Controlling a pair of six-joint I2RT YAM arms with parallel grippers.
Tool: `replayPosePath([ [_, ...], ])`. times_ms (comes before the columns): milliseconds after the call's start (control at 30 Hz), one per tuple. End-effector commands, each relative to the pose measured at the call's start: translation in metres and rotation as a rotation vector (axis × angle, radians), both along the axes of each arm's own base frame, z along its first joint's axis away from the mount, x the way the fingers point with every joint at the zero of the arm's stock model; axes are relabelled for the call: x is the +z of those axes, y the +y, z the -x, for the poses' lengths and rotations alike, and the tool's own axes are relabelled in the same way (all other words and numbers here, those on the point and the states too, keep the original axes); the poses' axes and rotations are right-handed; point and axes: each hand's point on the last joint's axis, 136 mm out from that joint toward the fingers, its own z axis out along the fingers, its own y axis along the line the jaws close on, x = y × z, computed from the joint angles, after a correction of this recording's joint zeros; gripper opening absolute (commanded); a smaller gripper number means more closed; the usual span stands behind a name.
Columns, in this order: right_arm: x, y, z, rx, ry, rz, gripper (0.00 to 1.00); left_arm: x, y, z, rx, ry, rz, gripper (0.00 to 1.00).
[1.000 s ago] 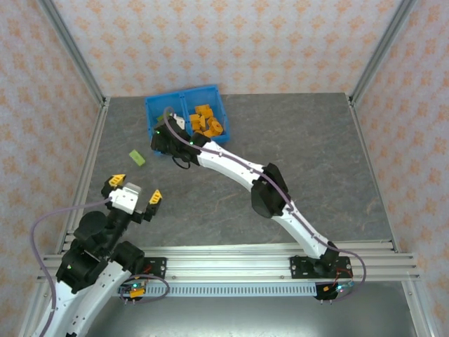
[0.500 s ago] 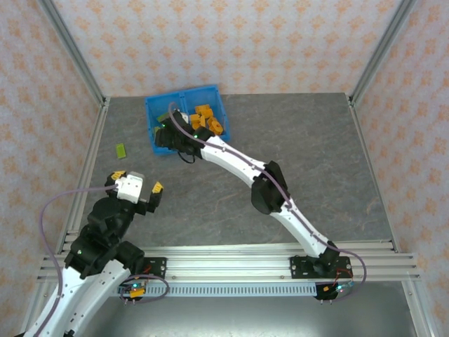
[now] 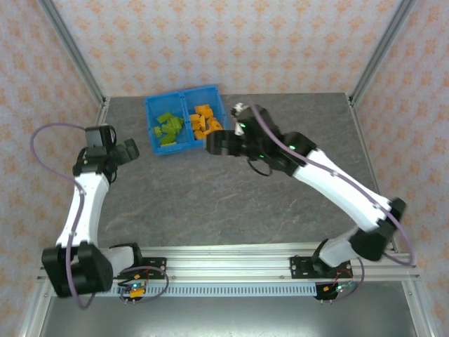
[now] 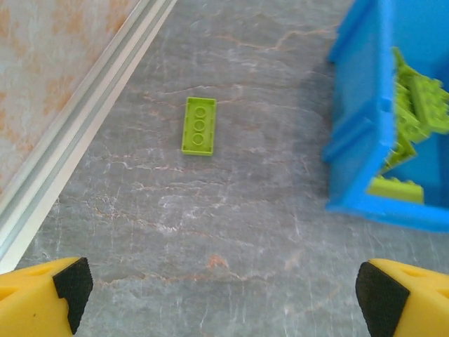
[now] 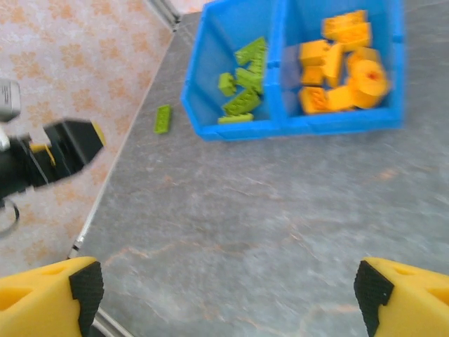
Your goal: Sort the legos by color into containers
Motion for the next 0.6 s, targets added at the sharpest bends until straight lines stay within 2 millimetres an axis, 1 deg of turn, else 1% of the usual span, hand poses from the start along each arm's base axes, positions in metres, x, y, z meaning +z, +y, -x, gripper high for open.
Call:
replayPosePath([
  [0, -0.029, -0.046, 0.022, -0.031, 0.039, 0.114, 0.97, -0.027, 0.007, -0.007, 0.063, 0.119, 0.125, 1.0],
  [33, -0.026, -0.057, 0.029, -0.04, 0.033, 0.107, 0.99, -0.035, 0.012, -0.013, 0.068, 0.148, 0.132, 0.99],
  [67, -0.028, -0.065, 0.032, -0.05, 0.038, 0.111, 1.0, -0.042, 0.016, -0.019, 0.066, 0.168, 0.137, 0.96],
  [100, -0.023, -0.073, 0.038, -0.055, 0.029, 0.095, 0.99, -0.05, 0.019, -0.026, 0.062, 0.186, 0.15, 0.91],
  [133, -0.022, -0.078, 0.042, -0.055, 0.031, 0.094, 0.99, -0.058, 0.022, -0.034, 0.058, 0.205, 0.17, 0.88],
  [200, -0.018, -0.084, 0.048, -0.045, 0.032, 0.091, 0.99, -0.072, 0.027, -0.048, 0.058, 0.241, 0.211, 0.84],
  [333, -0.012, -0.083, 0.056, -0.004, 0.036, 0.089, 0.99, -0.097, 0.048, -0.069, 0.074, 0.299, 0.222, 0.82],
  [367, -0.013, -0.084, 0.056, -0.003, 0.037, 0.091, 0.99, -0.1, 0.05, -0.074, 0.063, 0.301, 0.228, 0.82],
  [433, -0.015, -0.084, 0.055, -0.008, 0.032, 0.092, 0.99, -0.114, 0.052, -0.085, 0.045, 0.325, 0.247, 0.82],
  [500, -0.018, -0.083, 0.051, -0.018, 0.028, 0.098, 0.99, -0.129, 0.055, -0.092, 0.034, 0.358, 0.255, 0.81],
  [567, -0.022, -0.082, 0.048, -0.023, 0.037, 0.107, 0.99, -0.137, 0.062, -0.098, 0.039, 0.378, 0.233, 0.79],
])
